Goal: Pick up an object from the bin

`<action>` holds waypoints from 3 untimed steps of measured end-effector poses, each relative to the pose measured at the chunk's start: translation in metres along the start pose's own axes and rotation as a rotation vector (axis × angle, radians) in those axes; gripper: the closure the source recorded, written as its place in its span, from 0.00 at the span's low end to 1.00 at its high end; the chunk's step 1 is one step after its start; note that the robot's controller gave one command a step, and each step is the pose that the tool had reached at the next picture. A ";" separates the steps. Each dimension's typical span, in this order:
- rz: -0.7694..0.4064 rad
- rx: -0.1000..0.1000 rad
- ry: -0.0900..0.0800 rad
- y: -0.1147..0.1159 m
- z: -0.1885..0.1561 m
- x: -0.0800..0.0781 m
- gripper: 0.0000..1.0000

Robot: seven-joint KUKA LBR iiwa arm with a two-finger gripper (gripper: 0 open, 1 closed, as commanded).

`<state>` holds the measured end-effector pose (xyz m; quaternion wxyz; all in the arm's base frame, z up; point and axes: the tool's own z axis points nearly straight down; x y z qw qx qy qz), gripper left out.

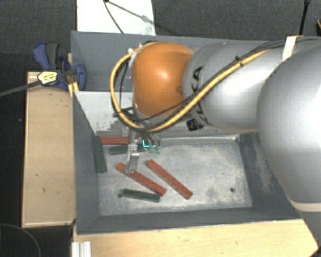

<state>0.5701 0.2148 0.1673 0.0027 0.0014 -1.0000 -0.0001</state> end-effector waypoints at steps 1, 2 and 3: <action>-0.147 0.001 -0.001 -0.053 0.100 0.032 0.00; -0.142 -0.001 -0.007 -0.051 0.097 0.030 1.00; -0.064 -0.003 -0.017 -0.064 -0.055 -0.004 1.00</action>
Offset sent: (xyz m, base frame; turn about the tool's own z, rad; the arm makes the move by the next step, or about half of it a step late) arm -0.0312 -0.0509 -0.0973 -0.1492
